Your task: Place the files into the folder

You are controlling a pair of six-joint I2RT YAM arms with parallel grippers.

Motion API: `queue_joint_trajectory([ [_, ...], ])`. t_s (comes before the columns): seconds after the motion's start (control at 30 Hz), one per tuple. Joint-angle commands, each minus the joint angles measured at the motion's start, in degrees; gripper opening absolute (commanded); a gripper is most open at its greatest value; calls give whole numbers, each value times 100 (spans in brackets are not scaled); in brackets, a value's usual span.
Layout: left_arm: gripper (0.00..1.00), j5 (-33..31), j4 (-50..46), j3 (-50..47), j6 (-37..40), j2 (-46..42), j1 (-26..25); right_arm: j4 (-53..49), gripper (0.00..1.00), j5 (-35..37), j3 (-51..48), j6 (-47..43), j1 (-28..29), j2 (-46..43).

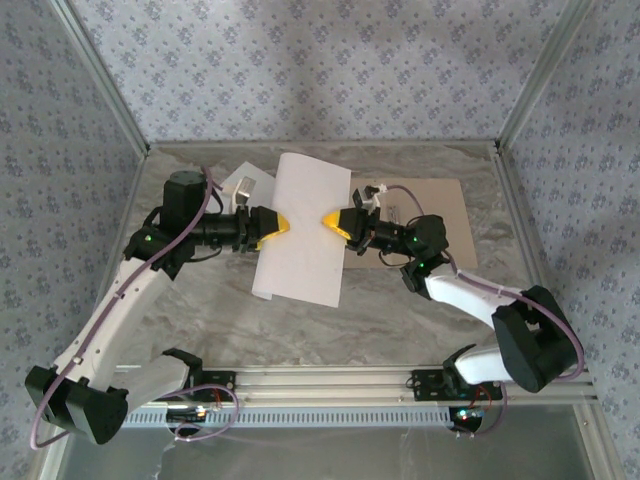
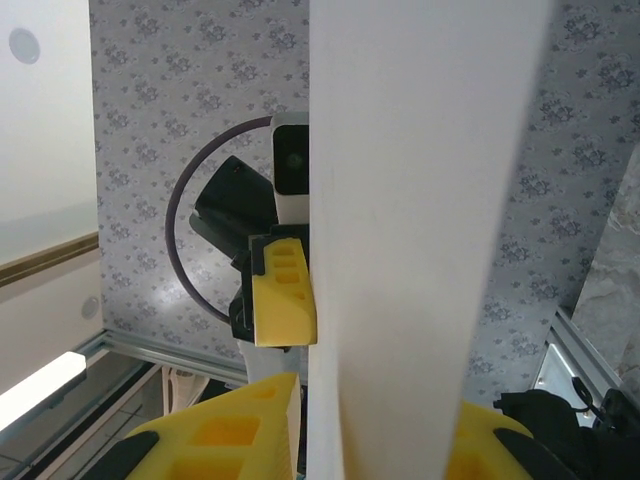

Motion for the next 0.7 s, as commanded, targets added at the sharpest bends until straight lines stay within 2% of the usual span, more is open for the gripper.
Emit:
queue_joint_trajectory([
  [0.0,38,80,69,101,43,47,-45,183,22,-150,15,-138,17,-126],
  [0.13,38,62,86,126,36,95,-73,184,20,-203,42,-204,30,-151],
  [0.4,38,63,1,259,120,177,-98,-137,0,-309,89,-420,2,-252],
  [0.47,48,46,-60,292,146,196,-97,-489,0,-371,99,-624,-41,-335],
  [0.53,63,-5,-190,363,231,217,-94,-908,0,-509,164,-807,-151,-458],
  [0.6,71,-64,-369,442,388,231,-94,-1443,0,-593,211,-1081,-298,-672],
  [0.67,76,-94,-437,457,486,205,-85,-2620,0,-639,310,-1772,-427,-1048],
])
